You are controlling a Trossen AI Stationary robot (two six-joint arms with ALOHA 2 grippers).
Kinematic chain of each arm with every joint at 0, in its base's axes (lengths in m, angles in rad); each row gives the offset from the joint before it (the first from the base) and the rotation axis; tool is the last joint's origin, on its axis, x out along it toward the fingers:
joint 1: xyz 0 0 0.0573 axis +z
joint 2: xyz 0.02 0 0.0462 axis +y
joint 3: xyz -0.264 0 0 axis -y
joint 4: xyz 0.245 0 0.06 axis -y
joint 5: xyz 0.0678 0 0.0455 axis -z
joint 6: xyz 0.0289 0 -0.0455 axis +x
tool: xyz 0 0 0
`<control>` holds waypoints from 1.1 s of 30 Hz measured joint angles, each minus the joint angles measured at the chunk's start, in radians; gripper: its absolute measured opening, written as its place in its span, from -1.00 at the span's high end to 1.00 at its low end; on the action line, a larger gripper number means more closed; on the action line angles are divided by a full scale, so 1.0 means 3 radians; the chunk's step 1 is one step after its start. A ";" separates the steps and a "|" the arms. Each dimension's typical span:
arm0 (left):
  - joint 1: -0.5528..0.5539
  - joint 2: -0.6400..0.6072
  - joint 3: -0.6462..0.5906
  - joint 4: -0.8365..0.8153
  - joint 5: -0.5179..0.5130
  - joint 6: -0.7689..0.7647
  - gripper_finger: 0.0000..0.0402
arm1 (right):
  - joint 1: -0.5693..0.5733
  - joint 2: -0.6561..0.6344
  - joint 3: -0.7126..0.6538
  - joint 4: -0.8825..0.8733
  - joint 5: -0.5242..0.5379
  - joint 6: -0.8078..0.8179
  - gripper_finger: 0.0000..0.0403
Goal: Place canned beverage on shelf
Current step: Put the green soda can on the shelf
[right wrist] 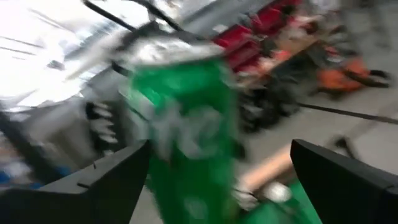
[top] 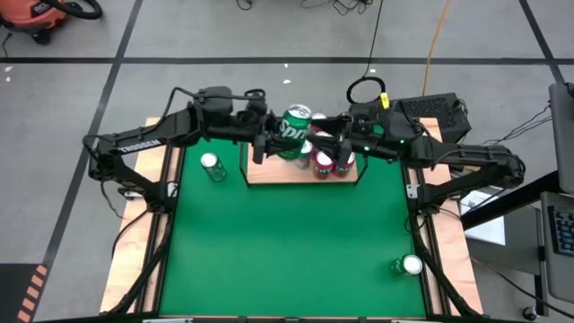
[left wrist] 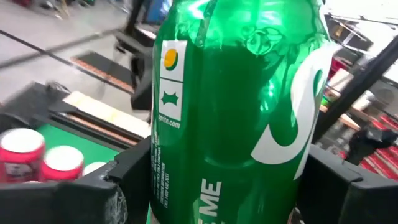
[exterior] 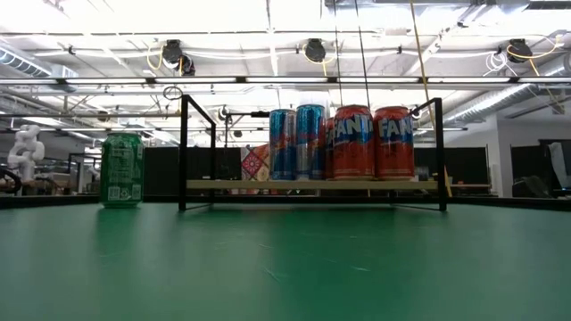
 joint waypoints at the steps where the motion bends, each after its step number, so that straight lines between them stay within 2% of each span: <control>1: 0.0002 -0.0029 0.0000 -0.0007 -0.0061 0.0011 -0.42 | 0.0000 -0.0041 0.0000 -0.0203 0.0084 -0.0003 -0.87; 5: 0.0025 -0.0182 0.0001 -0.0007 -0.0274 0.0090 -0.42 | -0.0004 -0.0128 -0.0001 -0.0943 0.0336 0.0008 -0.85; 11: 0.0129 -0.0283 0.0005 -0.0039 -0.0504 0.0123 -0.42 | -0.0061 0.0150 0.0116 -0.1411 0.0323 -0.0131 -0.77; 13: 0.0174 -0.0300 0.0005 -0.0035 -0.0528 0.0125 -0.42 | -0.0094 0.0359 0.0317 -0.1668 0.0313 -0.0298 -0.76; 18: 0.0196 -0.0317 0.0005 -0.0029 -0.0559 0.0196 -0.42 | -0.0297 0.0948 0.1143 -0.2612 -0.0041 -0.0684 -0.76; 23: 0.0196 -0.0318 0.0005 -0.0035 -0.0810 0.0192 -0.42 | -0.0449 0.1451 0.1889 -0.3539 -0.0242 -0.1412 -0.76; 26: 0.0199 -0.0340 0.0005 -0.0059 -0.1024 0.0208 -0.42 | -0.0533 0.1625 0.2026 -0.3698 -0.0396 -0.1772 -0.76; 33: 0.0201 -0.0451 0.0005 -0.0352 -0.1428 0.0244 -0.42 | -0.0646 0.1817 0.2027 -0.3759 -0.0468 -0.1968 -0.76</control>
